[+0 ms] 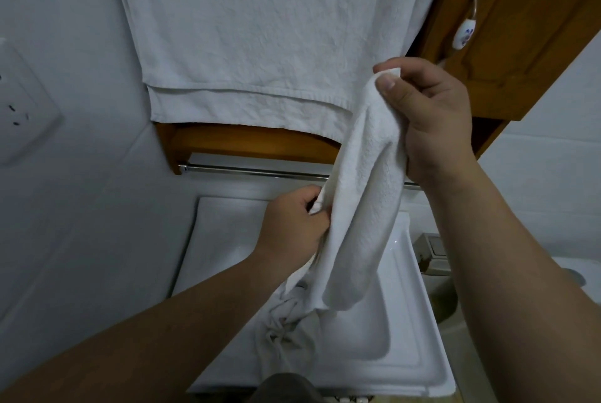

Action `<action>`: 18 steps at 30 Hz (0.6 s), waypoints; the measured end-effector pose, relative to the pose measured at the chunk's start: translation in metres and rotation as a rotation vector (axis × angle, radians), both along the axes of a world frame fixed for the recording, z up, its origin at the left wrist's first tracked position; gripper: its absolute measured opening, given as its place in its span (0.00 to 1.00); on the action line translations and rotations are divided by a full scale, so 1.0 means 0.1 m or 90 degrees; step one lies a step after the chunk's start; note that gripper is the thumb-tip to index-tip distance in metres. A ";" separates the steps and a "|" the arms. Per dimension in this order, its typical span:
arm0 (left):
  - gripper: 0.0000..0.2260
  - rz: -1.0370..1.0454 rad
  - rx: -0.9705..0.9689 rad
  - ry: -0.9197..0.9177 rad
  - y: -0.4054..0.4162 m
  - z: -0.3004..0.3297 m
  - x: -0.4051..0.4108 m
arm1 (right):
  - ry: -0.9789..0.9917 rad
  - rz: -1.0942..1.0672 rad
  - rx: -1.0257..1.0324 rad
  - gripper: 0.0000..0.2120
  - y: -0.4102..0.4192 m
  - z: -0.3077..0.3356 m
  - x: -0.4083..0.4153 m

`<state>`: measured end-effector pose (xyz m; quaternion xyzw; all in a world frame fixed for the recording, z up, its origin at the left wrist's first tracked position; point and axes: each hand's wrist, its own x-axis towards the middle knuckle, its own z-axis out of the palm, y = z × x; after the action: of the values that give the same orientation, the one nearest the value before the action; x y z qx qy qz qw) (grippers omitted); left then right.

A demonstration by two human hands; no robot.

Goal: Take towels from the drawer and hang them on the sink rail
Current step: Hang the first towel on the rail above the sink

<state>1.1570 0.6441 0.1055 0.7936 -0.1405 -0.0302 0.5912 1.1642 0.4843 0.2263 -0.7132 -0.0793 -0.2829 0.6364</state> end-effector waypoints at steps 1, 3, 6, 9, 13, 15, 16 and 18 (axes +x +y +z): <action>0.04 0.002 0.016 -0.001 0.01 -0.02 0.00 | 0.005 -0.005 0.012 0.06 -0.01 0.01 -0.01; 0.05 0.013 0.040 0.008 0.02 -0.08 0.01 | 0.012 -0.010 0.053 0.04 -0.04 0.04 -0.02; 0.07 0.027 0.045 0.021 0.05 -0.15 0.01 | 0.005 -0.005 0.115 0.04 -0.11 0.08 -0.03; 0.06 0.018 0.072 0.008 0.11 -0.19 0.02 | 0.004 -0.003 0.156 0.04 -0.18 0.07 -0.05; 0.06 0.020 0.141 0.016 0.19 -0.26 0.05 | 0.012 0.012 0.235 0.03 -0.25 0.04 -0.09; 0.05 0.026 0.150 0.014 0.22 -0.29 0.06 | 0.021 -0.011 0.231 0.04 -0.29 0.02 -0.11; 0.04 0.027 0.145 0.015 0.23 -0.29 0.05 | 0.027 -0.026 0.220 0.04 -0.31 0.00 -0.12; 0.02 0.018 0.133 0.025 0.25 -0.30 0.04 | 0.043 -0.059 0.200 0.04 -0.36 -0.05 -0.12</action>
<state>1.1614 0.6686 0.0760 0.8520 -0.1136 -0.0516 0.5084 1.1521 0.4481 0.2211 -0.6172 0.0205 -0.2966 0.7285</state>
